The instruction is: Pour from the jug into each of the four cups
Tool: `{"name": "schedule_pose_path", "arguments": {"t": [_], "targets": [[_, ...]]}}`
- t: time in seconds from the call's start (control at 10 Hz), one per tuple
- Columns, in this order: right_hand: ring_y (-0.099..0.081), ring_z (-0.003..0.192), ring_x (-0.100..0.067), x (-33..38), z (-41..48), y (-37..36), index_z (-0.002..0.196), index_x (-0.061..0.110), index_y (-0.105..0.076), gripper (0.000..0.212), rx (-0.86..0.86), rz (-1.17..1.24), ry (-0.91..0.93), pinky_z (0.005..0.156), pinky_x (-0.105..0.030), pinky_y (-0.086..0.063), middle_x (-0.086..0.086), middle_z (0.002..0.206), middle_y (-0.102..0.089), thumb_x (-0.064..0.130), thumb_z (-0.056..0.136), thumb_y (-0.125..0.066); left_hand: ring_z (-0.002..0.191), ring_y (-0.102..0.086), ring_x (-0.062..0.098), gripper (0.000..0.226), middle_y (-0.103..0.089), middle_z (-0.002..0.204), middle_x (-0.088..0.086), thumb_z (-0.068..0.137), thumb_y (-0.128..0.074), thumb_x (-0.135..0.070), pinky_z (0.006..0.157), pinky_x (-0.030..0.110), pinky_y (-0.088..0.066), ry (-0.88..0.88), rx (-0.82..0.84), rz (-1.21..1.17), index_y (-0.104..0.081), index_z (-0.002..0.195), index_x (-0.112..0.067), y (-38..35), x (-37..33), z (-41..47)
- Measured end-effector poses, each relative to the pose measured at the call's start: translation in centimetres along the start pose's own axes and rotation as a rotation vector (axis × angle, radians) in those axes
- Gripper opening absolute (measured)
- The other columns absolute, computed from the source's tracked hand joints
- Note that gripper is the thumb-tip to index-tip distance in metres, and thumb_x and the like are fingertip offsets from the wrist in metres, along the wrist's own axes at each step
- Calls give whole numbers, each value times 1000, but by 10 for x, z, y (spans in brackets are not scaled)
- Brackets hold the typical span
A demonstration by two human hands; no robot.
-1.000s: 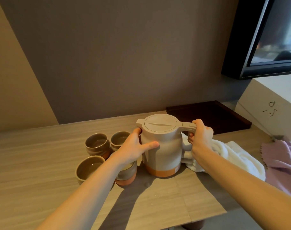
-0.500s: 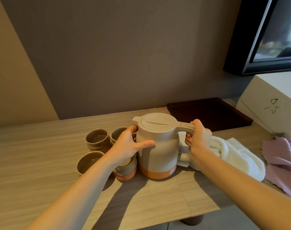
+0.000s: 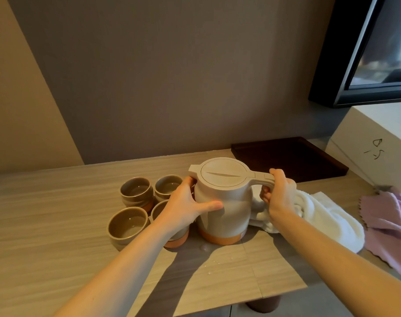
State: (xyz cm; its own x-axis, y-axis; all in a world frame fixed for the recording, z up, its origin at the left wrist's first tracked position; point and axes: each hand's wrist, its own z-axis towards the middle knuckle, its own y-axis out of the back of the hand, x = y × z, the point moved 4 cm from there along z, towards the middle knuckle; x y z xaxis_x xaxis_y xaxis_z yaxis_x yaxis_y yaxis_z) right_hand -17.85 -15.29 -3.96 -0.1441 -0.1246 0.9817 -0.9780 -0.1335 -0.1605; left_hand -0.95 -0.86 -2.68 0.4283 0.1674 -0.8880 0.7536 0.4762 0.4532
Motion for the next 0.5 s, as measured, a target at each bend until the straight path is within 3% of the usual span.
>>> {"name": "schedule_pose_path", "arguments": {"t": [0.1,0.2,0.3,0.4,0.5], "targets": [[-44,56,-10,0,-2,2,101,7,-52,37,30,-79,47,54,-20,-40,-3,65,-47,42,96,-39,114,-47,-1,90,-49,120,-23,65,-86,-40,69,4,-42,5,-44,1,-38,140,-26,-1,1,-3],[-43,52,-12,7,-11,3,69,11,-51,48,76,-166,168,58,-26,-40,-4,57,-46,39,101,-29,117,-39,-1,98,-43,124,-21,69,-85,-37,86,9,-35,7,-97,0,-29,148,-23,-4,-1,-10],[-51,66,-10,17,-24,7,74,12,-58,55,102,-336,220,66,-25,-42,-3,69,-57,39,103,-18,133,-39,11,101,-43,145,-8,73,-83,-36,98,23,-36,28,-124,-13,-21,152,-21,-5,-4,-19],[-56,81,-12,26,-26,16,98,14,-56,44,120,-536,287,76,-28,-36,1,83,-57,40,102,-21,136,-42,19,89,-46,145,-2,77,-80,-32,107,36,-42,19,-147,20,-29,148,-21,-7,-1,-31],[-55,114,-25,33,-35,26,131,14,-45,36,131,-625,327,77,-24,-38,-4,113,-56,32,100,-38,127,-49,14,58,-54,134,-5,86,-72,-18,101,32,-46,8,-193,78,-45,137,-23,-4,-3,-45]]}}
